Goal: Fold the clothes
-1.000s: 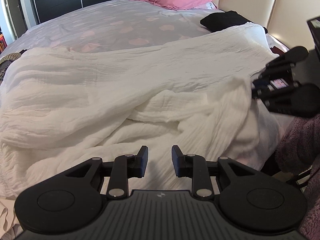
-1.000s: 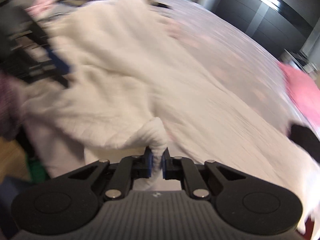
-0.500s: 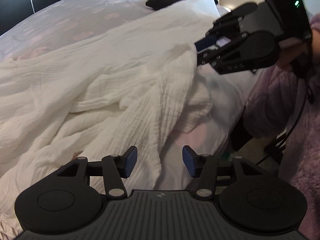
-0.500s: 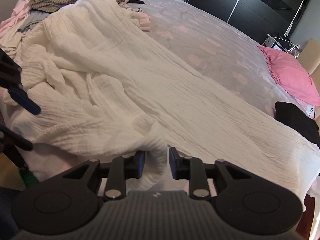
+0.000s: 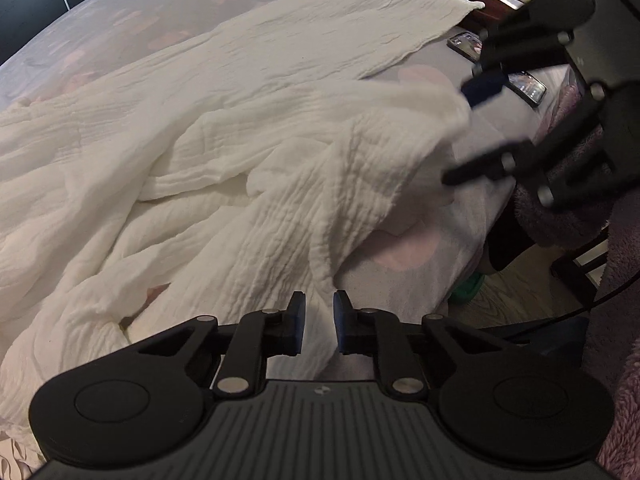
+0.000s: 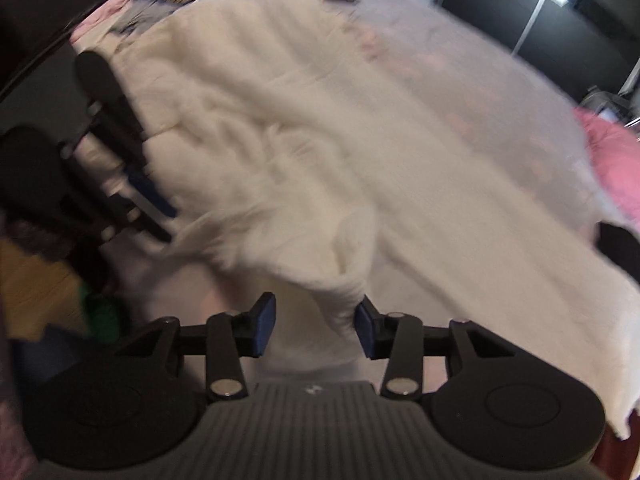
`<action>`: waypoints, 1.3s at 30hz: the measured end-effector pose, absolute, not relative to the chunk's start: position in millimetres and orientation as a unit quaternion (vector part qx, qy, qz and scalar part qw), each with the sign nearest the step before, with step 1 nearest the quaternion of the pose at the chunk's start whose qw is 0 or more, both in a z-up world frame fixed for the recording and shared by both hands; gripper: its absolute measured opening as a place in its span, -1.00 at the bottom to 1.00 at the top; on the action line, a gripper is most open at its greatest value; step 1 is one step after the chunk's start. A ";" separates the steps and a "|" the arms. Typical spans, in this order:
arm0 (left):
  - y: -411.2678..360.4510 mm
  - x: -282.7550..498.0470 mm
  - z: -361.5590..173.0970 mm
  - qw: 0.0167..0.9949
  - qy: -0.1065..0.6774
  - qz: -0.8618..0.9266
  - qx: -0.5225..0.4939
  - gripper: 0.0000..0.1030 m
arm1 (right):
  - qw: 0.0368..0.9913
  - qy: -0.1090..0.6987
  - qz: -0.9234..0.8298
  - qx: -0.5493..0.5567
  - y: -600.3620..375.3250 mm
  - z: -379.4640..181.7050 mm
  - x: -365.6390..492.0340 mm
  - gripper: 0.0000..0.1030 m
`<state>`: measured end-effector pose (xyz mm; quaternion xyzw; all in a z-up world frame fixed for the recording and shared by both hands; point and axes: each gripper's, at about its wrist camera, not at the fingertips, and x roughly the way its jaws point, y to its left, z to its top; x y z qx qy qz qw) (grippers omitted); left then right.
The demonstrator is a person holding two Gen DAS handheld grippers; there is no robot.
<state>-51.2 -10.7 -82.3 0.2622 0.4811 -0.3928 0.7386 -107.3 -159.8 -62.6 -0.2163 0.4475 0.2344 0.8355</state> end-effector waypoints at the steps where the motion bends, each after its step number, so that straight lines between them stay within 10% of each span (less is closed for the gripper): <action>1: -10.5 -51.1 -82.7 0.738 0.482 -0.392 0.262 -0.75 | 0.824 0.458 0.249 -0.219 -155.9 -65.7 -109.8 -0.10; 13: -14.7 -46.3 -96.9 0.728 0.500 -0.387 0.264 -0.26 | 0.807 0.436 0.309 -0.251 -129.0 -62.7 -131.2 -0.10; 21: -16.7 -40.0 -98.1 0.726 0.510 -0.377 0.266 -0.92 | 0.812 0.397 0.363 -0.227 -129.5 -45.1 -140.2 -0.10; 29: -8.8 -42.5 -88.6 0.716 0.523 -0.410 0.213 -0.97 | 0.809 0.341 0.425 -0.221 -127.3 -22.8 -152.3 -0.09; 39: -2.0 -58.7 -70.1 0.708 0.502 -0.463 0.179 -0.97 | 0.808 0.462 0.324 -0.167 -135.8 -47.6 -111.9 -0.12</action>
